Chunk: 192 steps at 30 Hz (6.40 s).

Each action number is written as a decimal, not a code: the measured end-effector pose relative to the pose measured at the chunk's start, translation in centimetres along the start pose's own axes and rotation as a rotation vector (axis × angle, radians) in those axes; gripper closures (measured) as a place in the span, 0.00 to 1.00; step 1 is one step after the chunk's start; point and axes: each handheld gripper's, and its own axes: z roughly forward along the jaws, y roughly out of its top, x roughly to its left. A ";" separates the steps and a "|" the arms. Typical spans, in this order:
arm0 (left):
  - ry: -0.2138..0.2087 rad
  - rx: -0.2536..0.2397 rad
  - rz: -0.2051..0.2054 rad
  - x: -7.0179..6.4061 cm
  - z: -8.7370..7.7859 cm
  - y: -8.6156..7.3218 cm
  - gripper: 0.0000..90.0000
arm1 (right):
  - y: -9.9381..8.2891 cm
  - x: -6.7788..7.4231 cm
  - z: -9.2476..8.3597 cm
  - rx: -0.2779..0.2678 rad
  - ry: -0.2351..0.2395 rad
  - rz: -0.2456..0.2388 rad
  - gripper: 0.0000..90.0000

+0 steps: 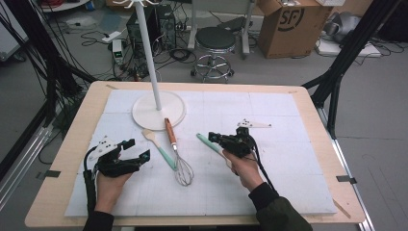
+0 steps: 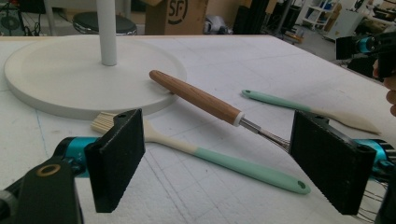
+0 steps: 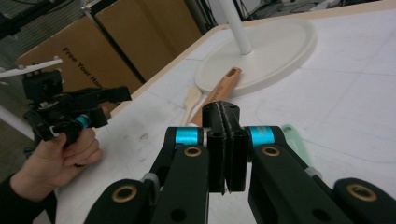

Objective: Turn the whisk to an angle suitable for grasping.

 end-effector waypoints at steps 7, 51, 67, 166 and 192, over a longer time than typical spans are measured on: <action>0.008 -0.001 -0.010 0.2 -0.2 0.0 0.21 | 0.5 1.0 2.2 0.041 0.037 -0.001 1.00; 0.007 -0.022 -0.036 0.6 -0.5 -0.1 0.18 | 0.0 2.3 14.0 0.431 0.061 0.044 1.00; 0.005 -0.018 -0.030 0.6 -0.6 -0.1 0.18 | 0.0 2.7 13.8 0.475 0.050 0.005 1.00; 0.000 -0.026 -0.039 0.7 -0.8 -0.2 0.18 | 2.5 0.0 16.8 0.338 0.009 0.142 1.00; 0.004 -0.023 -0.039 0.6 -0.9 -0.2 0.18 | 2.6 -0.2 15.9 0.348 -0.017 0.150 0.59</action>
